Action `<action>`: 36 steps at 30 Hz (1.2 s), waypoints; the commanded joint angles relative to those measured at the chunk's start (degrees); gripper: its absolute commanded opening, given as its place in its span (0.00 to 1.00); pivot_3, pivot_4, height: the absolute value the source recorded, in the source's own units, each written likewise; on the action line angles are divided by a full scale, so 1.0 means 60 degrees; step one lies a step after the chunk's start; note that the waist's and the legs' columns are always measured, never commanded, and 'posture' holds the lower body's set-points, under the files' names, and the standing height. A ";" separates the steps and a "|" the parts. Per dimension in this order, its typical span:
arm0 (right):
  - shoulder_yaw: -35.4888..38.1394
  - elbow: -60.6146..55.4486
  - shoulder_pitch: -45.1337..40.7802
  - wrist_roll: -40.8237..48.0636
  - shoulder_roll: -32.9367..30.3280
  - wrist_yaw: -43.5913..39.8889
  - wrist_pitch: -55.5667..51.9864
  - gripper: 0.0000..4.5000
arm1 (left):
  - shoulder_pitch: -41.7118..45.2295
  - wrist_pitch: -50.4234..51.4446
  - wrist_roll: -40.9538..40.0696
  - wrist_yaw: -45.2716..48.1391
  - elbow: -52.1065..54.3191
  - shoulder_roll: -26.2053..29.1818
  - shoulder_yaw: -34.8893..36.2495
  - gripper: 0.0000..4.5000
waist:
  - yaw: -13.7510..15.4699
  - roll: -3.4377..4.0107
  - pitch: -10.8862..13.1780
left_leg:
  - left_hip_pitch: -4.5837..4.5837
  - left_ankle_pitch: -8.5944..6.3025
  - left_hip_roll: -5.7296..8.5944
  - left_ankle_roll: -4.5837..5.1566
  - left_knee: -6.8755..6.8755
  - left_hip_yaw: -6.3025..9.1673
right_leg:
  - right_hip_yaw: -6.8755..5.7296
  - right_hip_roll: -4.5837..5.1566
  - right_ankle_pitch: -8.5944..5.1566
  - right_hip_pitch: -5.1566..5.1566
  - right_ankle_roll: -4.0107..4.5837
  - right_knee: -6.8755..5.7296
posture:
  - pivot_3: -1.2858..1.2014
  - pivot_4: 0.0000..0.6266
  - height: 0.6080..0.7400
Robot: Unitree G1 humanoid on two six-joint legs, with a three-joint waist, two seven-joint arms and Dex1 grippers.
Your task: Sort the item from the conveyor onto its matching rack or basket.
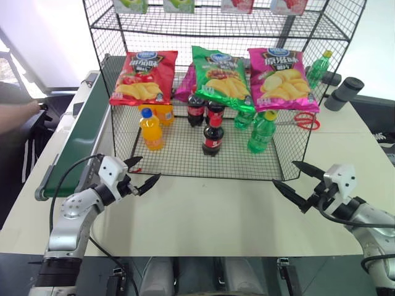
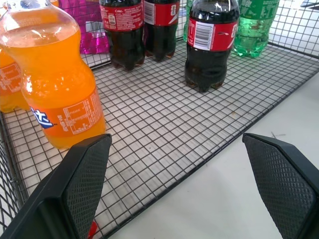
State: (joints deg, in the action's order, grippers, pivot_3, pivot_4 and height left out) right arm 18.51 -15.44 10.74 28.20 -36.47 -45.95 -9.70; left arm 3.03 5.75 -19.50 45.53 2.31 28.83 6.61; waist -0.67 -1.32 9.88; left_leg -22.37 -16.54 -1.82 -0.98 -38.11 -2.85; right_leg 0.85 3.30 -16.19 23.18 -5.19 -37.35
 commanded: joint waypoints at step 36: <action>-0.0549 -0.0011 -0.0702 -0.0320 0.0221 0.0229 -0.0031 0.99 | 0.0038 0.0265 -0.0002 -0.0414 0.0434 0.0020 -0.0050 1.00 | 0.0001 0.0001 -0.0001 | 0.0002 0.0000 0.0000 0.0000 -0.0001 0.0000 | 0.0000 -0.0005 0.0000 -0.0002 0.0000 -0.0002 | 0.52 0.24 1.00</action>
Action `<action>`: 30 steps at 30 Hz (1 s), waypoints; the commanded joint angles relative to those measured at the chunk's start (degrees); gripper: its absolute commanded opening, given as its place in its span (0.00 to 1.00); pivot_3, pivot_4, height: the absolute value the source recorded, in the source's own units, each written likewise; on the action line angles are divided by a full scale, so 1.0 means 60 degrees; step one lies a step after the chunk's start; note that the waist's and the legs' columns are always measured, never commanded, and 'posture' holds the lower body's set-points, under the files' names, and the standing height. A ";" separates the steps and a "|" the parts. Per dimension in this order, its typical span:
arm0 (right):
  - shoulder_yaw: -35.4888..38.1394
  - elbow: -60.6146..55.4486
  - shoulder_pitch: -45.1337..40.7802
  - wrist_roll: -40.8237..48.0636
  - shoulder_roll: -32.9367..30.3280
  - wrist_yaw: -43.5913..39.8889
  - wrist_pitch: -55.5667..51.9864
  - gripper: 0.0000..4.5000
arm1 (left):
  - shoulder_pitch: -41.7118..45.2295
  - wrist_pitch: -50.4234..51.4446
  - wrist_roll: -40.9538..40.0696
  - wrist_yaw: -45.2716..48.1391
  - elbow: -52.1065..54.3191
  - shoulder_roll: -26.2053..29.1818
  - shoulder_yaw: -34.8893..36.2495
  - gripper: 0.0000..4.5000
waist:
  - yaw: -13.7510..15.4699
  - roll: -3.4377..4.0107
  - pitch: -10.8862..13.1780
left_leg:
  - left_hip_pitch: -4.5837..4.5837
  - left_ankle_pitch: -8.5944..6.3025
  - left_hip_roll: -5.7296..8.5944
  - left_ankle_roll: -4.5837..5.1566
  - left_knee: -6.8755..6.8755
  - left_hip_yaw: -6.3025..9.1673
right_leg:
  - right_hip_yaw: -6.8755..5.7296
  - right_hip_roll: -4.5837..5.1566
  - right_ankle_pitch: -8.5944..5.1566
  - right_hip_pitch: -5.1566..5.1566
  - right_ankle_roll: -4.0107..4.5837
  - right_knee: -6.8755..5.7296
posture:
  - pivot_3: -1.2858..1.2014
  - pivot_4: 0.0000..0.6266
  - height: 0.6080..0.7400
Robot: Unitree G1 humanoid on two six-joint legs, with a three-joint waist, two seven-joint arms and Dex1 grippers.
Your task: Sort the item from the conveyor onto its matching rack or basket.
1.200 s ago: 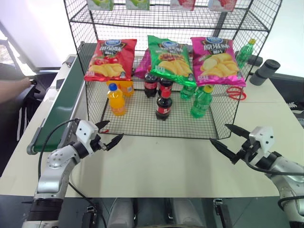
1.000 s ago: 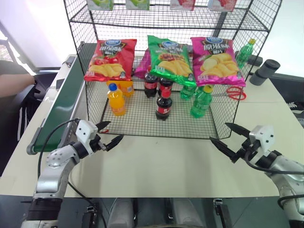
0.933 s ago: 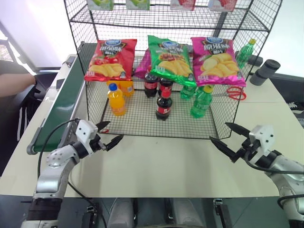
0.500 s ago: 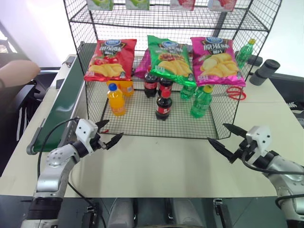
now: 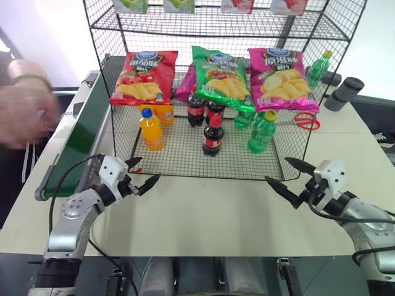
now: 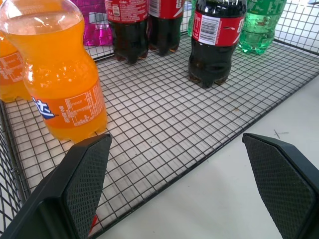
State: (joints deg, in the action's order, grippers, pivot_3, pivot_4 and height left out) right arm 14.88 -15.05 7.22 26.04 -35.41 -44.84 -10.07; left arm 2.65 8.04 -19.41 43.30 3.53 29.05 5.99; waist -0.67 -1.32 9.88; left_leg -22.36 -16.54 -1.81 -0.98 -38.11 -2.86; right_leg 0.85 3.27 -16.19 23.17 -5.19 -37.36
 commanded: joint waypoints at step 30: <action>-0.0052 -0.0124 0.0112 -0.0109 0.0331 0.0041 0.0202 0.99 | 0.0104 0.0128 -0.0013 0.0080 0.0430 0.0014 -0.0117 1.00 | -0.0002 0.0000 0.0000 | 0.0000 0.0000 0.0000 0.0000 -0.0001 -0.0001 | 0.0000 -0.0003 0.0000 0.0000 0.0000 -0.0001 | 0.52 0.24 1.00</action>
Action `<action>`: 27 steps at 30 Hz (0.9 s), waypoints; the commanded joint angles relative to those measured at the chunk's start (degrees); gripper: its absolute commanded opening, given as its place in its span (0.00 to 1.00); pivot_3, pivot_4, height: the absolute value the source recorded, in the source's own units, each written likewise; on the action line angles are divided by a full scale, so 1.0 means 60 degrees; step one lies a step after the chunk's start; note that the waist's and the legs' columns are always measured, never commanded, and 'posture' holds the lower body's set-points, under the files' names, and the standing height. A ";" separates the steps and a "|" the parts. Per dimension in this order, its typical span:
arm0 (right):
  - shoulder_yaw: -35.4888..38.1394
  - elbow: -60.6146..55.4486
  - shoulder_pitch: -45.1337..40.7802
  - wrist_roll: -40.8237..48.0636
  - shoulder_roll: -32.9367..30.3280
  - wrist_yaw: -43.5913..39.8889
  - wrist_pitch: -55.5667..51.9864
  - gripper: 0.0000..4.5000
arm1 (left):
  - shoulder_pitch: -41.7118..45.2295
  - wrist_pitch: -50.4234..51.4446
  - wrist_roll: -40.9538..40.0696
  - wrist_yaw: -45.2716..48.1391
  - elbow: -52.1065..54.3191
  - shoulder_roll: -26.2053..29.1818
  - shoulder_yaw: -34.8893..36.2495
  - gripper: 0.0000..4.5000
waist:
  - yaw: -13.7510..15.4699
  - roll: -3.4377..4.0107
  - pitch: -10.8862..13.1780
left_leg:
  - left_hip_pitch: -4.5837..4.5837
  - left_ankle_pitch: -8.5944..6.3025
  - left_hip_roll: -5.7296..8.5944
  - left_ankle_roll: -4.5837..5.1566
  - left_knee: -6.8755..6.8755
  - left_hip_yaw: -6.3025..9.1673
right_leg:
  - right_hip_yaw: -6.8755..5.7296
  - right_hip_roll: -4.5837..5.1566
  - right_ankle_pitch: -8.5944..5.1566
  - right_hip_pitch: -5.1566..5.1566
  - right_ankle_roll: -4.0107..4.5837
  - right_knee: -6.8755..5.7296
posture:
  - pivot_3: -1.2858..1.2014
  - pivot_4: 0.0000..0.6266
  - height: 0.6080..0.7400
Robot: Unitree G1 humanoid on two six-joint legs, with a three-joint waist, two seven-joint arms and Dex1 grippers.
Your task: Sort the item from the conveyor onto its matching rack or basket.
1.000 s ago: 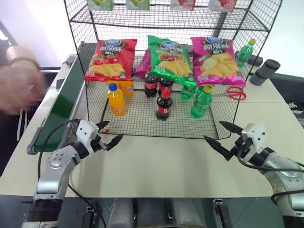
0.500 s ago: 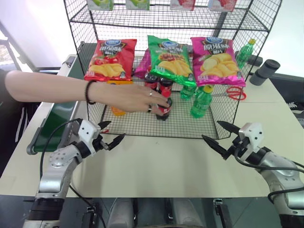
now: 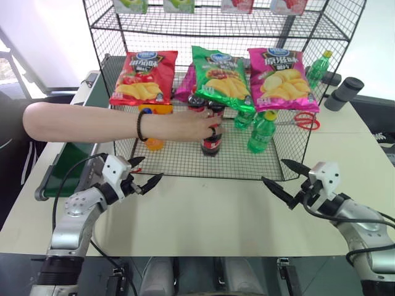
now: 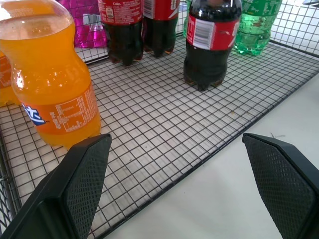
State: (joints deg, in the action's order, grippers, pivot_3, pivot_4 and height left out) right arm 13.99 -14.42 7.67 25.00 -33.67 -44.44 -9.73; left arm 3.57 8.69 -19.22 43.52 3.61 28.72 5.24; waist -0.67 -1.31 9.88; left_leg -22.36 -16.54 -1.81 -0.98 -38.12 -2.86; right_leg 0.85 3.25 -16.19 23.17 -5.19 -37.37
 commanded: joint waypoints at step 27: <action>-0.0355 0.0027 -0.0598 -0.0051 0.0127 -0.0004 0.0116 0.99 | 0.0073 0.0751 -0.0207 -0.0227 0.0641 -0.0013 0.0158 1.00 | 0.0000 0.0000 0.0000 | 0.0000 0.0000 0.0000 0.0000 -0.0002 0.0001 | -0.0001 -0.0003 0.0000 0.0000 0.0000 -0.0002 | 0.52 0.24 1.00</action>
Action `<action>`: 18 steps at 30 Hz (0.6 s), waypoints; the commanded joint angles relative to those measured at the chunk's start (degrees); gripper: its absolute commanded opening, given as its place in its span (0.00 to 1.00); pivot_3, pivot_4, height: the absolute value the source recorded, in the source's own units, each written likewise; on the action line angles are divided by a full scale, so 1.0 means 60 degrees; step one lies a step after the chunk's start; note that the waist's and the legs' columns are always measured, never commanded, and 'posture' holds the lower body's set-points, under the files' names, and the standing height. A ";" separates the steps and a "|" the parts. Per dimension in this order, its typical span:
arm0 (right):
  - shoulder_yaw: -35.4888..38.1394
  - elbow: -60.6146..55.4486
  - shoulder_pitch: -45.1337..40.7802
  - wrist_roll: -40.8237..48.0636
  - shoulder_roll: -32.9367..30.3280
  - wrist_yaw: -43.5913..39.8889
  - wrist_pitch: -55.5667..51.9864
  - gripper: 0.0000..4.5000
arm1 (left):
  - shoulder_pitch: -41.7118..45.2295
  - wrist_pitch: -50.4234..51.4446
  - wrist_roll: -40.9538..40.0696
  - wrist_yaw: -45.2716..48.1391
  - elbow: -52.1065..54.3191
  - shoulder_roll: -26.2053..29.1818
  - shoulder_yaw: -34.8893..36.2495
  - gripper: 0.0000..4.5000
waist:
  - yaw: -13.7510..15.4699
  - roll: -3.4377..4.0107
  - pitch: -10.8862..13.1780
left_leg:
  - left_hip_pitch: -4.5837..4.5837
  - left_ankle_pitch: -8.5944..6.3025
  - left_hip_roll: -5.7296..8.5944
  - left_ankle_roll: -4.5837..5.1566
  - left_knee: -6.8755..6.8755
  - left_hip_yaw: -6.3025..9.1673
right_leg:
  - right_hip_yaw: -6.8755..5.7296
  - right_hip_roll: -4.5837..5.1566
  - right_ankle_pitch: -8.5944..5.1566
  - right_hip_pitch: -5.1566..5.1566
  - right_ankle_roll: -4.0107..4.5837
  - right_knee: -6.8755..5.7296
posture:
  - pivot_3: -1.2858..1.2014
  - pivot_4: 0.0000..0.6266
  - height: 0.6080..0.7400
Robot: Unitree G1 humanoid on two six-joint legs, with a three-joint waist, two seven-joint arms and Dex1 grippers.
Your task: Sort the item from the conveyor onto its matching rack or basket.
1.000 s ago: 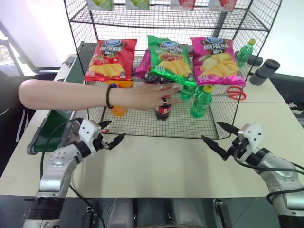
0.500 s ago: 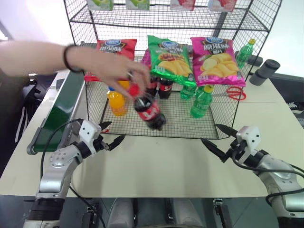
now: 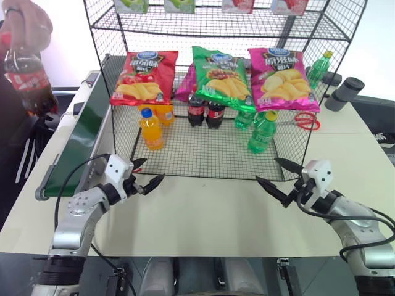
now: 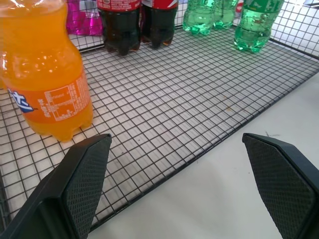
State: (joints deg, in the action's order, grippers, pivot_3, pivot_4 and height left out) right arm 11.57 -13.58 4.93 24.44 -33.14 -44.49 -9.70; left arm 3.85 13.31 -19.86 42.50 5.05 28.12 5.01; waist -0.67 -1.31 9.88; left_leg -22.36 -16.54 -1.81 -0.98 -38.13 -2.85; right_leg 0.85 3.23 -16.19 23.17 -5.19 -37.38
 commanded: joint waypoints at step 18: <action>-0.0511 0.0133 -0.0584 -0.0180 0.0345 -0.0023 0.0209 0.99 | -0.0228 0.0058 -0.1071 -0.0857 0.0782 -0.0092 0.1771 1.00 | -0.0008 0.0000 0.0000 | 0.0000 0.0000 -0.0001 0.0000 0.0000 0.0002 | 0.0000 0.0012 0.0000 0.0001 0.0000 -0.0004 | 0.52 0.24 1.00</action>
State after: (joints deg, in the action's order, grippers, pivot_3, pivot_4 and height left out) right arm 8.06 -12.30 2.19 23.22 -31.39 -44.41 -9.63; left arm 2.60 14.41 -24.54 37.98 7.28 27.50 13.25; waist -0.72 -1.31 9.88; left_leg -22.36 -16.54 -1.82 -0.98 -38.13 -2.84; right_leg 0.85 3.31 -16.19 23.18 -5.19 -37.42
